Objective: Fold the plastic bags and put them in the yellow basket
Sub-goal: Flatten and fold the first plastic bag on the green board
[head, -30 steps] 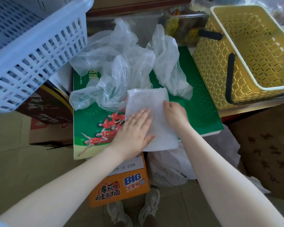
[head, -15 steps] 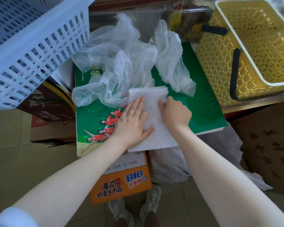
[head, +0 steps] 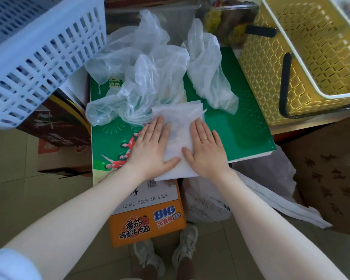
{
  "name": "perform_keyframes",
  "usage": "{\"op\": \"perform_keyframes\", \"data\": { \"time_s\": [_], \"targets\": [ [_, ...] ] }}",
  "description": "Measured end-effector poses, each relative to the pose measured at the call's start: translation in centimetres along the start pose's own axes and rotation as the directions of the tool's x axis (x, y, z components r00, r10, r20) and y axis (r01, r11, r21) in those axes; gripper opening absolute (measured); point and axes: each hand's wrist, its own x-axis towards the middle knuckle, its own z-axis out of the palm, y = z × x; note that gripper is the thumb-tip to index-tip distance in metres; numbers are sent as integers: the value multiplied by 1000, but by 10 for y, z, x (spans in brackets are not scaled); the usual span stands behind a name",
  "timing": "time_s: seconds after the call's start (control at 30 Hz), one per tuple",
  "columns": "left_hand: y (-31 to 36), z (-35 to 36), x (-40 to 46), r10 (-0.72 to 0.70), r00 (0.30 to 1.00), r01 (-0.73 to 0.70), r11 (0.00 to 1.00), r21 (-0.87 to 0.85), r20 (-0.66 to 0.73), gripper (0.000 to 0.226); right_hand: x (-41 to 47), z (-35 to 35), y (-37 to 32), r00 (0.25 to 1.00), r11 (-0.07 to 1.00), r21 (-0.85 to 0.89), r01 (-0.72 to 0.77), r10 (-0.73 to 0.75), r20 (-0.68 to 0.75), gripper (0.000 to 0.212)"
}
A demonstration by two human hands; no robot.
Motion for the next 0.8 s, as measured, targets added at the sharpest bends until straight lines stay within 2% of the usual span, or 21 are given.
{"op": "perform_keyframes", "data": {
  "time_s": [0.07,0.2,0.27,0.33,0.37,0.47,0.53,0.6,0.67,0.73,0.8],
  "targets": [
    [-1,-1,-7,30,1000,-30,1000,3,-6,95,3,-4,4,998,998,-35,-48,49,26,82],
    [-3,4,-25,193,981,-191,980,48,-23,81,11,-17,3,991,988,-95,-122,127,50,81],
    [-3,6,-33,207,978,-207,977,43,20,79,10,-22,-1,995,985,-150,-89,79,-68,78],
    [-3,9,-35,195,980,-197,980,32,49,84,10,-18,-4,980,987,-160,16,-47,-193,66],
    [-4,10,-35,200,978,-202,979,40,50,90,10,-16,-2,976,986,-146,79,-106,-188,64],
    [-9,12,-38,276,961,-275,959,72,-5,95,18,-17,6,983,983,-50,174,-177,-55,71],
    [-11,15,-42,367,926,-362,930,60,-88,77,26,-17,13,990,990,-1,141,-141,23,72],
    [-11,19,-46,426,880,-431,902,22,-208,49,34,-19,17,990,993,42,107,-110,84,76],
    [-10,22,-48,420,864,-446,894,-35,-279,37,37,-24,21,986,987,120,111,-124,111,76],
    [-8,19,-48,366,877,-423,896,-136,-312,29,32,-31,27,986,939,318,132,-157,54,69],
    [-5,11,-49,274,906,-371,882,-291,-324,37,20,-39,35,984,856,502,128,-174,45,57]
  ]
}}
